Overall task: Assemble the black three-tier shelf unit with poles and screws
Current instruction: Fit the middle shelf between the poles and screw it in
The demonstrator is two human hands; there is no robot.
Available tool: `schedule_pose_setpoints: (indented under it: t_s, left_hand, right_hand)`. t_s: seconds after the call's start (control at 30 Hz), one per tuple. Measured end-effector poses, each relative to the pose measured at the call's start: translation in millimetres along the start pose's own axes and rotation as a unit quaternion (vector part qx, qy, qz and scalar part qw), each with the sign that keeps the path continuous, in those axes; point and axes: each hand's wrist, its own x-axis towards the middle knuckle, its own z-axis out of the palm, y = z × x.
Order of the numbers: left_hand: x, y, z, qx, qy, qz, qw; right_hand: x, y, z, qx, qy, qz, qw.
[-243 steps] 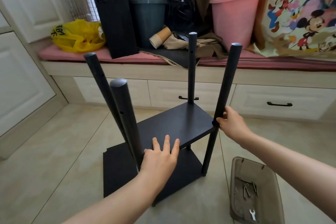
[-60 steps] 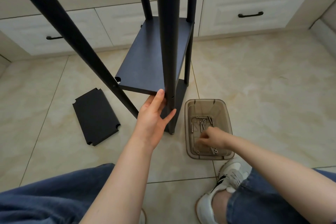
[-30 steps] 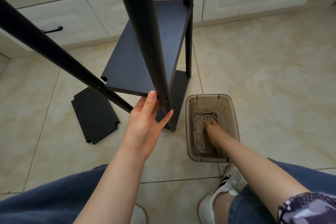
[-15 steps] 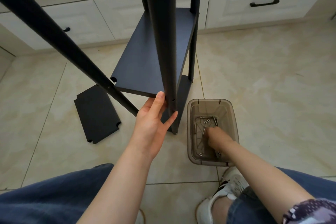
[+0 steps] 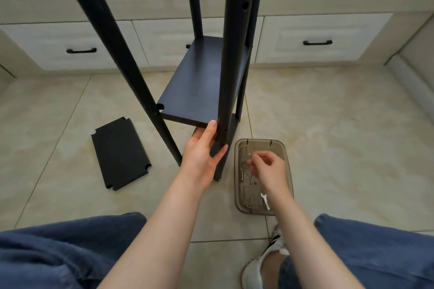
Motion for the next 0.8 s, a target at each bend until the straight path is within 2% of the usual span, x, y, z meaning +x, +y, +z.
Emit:
schedule_pose_setpoints:
  t_s: [0.1,0.3,0.47,0.6,0.8]
  left_hand:
    - [-2,1,1,0.005,0.003,0.005,1.0]
    - [-7,5,3,-0.018,0.004,0.007,1.0]
    - [-9,5,3,0.021,0.003,0.031,0.999]
    - [-7,1,3,0.072,0.025,0.064,0.995]
    - [-5,0,1,0.07,0.028,0.062,0.995]
  right_hand:
    - [-34,-29,1,0.083,0.009,-0.057,0.995]
    - [-75,-65,-5,0.09,-0.03,-0.124,0.988]
    - [-78,-78,-1,0.082,-0.064,-0.139,0.985]
    - [-72,-79,10,0.056,-0.058,-0.136,0.987]
    - [-70,-73,15,0.054,-0.054,-0.137,0.988]
